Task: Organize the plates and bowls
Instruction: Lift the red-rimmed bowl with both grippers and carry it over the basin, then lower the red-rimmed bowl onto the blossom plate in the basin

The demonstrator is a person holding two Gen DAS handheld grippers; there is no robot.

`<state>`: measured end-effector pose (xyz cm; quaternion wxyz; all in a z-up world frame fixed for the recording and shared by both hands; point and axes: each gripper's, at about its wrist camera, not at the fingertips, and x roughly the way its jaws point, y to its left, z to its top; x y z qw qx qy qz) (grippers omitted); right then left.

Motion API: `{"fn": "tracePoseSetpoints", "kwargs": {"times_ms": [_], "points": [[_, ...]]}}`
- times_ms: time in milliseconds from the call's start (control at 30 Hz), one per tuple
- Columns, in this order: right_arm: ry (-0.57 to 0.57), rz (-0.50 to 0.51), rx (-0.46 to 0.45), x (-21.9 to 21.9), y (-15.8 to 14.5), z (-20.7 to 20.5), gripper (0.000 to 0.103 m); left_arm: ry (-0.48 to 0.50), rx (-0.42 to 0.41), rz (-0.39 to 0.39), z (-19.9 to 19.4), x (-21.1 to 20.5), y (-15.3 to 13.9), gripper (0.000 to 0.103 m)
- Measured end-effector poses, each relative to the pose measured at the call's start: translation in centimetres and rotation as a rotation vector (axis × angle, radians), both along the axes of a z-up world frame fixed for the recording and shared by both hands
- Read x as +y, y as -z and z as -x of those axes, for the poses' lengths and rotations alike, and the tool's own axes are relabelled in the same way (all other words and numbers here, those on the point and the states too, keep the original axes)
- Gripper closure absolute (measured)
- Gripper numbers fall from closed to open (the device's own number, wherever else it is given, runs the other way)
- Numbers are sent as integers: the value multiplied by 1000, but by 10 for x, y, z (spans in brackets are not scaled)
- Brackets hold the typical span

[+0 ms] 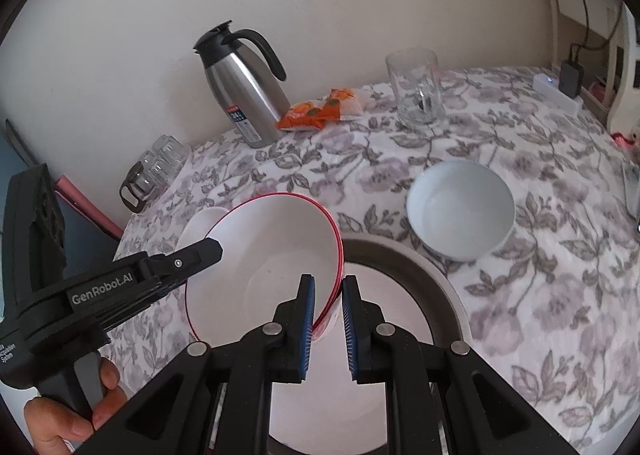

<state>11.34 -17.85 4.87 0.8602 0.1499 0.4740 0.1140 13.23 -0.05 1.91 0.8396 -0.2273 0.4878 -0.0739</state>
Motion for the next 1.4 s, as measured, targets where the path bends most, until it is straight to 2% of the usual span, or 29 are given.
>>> {"fn": "tracePoseSetpoints", "kwargs": {"times_ms": [200, 733, 1133, 1400], "points": [[19, 1, 32, -8, 8, 7, 88, 20, 24, -8, 7, -9, 7, 87], [35, 15, 119, -14, 36, 6, 88, 38, 171, -35, 6, -20, 45, 87], [36, 17, 131, -14, 39, 4, 88, 50, 166, -37, 5, -21, 44, 87], [35, 4, 148, -14, 41, 5, 88, 46, 190, -2, 4, -18, 49, 87]]}}
